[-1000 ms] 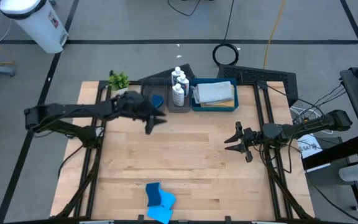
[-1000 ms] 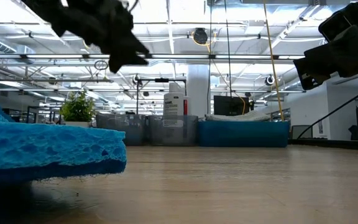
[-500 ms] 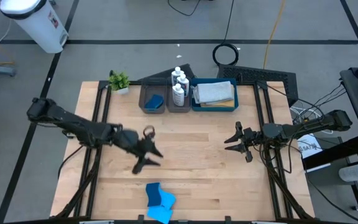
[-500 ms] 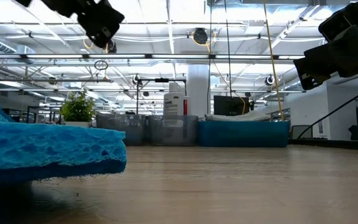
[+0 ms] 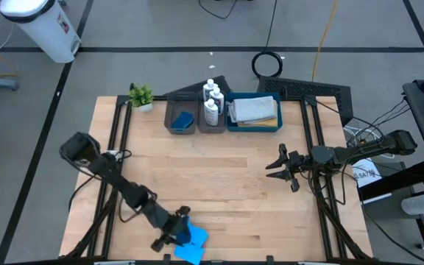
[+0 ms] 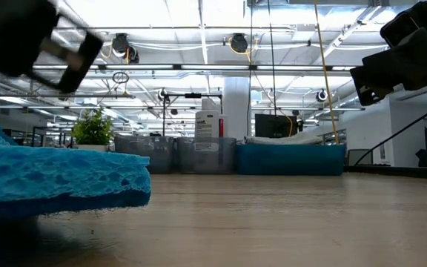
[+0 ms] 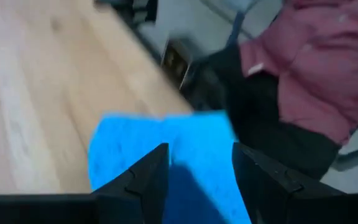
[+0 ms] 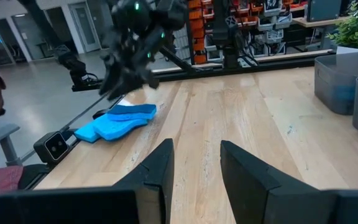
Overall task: Pick & Place Kitchen Items
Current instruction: Move the sponges to the middle of the table
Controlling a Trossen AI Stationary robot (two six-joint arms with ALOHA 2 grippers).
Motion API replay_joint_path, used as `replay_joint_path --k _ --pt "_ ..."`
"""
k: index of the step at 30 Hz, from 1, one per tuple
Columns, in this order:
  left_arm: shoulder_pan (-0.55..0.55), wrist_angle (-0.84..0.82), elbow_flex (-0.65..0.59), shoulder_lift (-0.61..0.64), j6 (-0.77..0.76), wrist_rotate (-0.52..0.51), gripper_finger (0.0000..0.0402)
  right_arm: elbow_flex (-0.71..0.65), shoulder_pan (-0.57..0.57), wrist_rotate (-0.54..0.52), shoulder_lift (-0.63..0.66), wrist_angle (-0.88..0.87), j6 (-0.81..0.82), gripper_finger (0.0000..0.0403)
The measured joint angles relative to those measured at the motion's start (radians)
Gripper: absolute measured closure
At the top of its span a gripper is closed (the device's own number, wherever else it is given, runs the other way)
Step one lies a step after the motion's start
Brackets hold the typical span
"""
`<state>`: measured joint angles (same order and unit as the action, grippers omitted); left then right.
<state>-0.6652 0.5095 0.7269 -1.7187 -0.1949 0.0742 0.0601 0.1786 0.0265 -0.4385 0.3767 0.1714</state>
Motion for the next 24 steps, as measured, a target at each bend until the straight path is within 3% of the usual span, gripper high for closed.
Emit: replay_joint_path --k 6,12,20,24 --pt "0.012 -0.050 0.004 -0.116 -0.130 -0.093 0.0220 0.000 0.000 0.000 0.000 0.000 0.000 0.0303" --pt "0.075 -0.166 0.006 -0.124 -0.119 -0.287 0.0220 0.000 0.000 -0.005 0.000 0.003 0.000 0.0303" --pt "0.187 -0.367 -0.003 0.017 -0.048 -0.501 0.0220 0.000 0.000 -0.004 -0.002 0.000 0.000 0.0303" --pt "0.235 -0.453 -0.003 0.156 -0.055 -0.521 0.0220 0.000 0.000 -0.004 -0.002 0.000 0.000 0.0303"
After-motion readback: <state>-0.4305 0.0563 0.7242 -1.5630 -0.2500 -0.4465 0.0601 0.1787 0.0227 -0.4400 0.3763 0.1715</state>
